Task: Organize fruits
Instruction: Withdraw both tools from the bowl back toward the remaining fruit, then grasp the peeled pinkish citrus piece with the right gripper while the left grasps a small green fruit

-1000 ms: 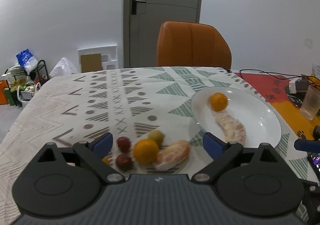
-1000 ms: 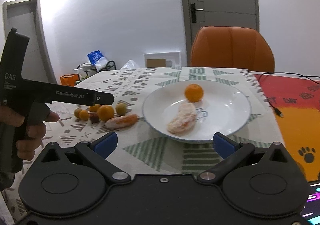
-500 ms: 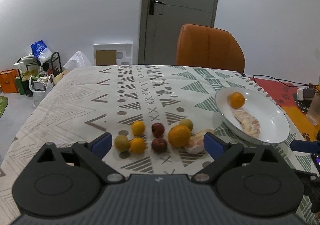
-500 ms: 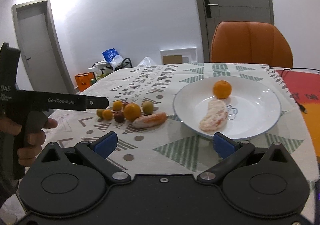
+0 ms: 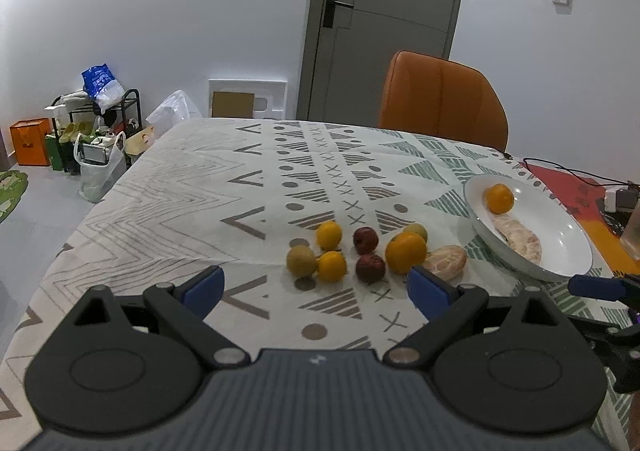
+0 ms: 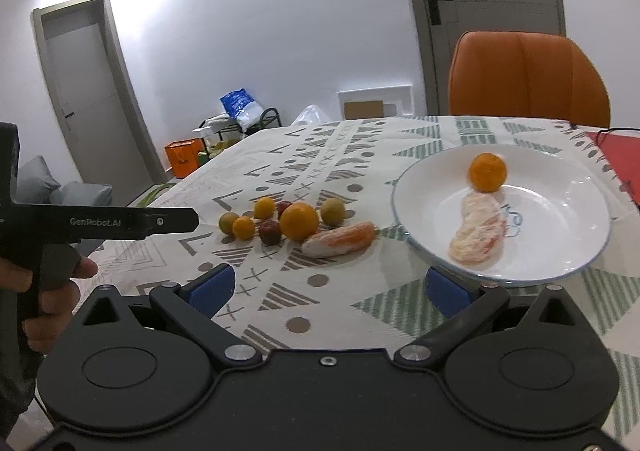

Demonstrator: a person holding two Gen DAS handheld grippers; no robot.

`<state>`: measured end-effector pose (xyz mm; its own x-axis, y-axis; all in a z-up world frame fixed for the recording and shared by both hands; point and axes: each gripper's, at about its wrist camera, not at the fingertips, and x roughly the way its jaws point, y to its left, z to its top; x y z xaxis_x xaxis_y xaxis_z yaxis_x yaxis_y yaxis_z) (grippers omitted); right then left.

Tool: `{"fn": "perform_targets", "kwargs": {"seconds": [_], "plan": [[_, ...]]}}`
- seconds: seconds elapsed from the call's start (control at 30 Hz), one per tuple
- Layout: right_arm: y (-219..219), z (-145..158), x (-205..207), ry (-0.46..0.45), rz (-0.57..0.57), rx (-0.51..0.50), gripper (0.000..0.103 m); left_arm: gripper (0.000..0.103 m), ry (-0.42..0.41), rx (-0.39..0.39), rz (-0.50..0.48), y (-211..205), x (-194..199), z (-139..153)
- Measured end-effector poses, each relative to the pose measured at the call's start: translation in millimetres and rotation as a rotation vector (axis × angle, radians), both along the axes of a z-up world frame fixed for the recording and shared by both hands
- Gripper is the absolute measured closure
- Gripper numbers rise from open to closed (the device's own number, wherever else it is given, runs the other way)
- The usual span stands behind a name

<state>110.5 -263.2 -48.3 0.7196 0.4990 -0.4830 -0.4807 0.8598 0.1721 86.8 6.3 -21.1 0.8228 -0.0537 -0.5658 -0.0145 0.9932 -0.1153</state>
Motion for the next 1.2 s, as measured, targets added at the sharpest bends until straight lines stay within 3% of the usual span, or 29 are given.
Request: {"fn": "perform_targets", "kwargs": {"seconds": [0.33, 0.5, 0.7, 1.2], "plan": [[20.3, -6.9, 12.6, -0.004, -0.004, -0.031, 0.0, 0.009, 0.001, -0.022, 0.021, 14.7, 1.6, -5.9], [27.2, -7.8, 18.2, -0.012, -0.011, -0.053, 0.002, 0.02, 0.004, -0.03, 0.022, 18.6, 8.0, -9.6], [36.9, -11.3, 25.7, -0.008, -0.008, -0.078, 0.011, 0.035, 0.018, -0.044, 0.034, 22.1, 17.2, -14.6], [57.2, -22.6, 48.9, 0.0, -0.025, -0.153, 0.026, 0.051, 0.043, -0.057, -0.001, 20.4, 39.9, -26.8]]}}
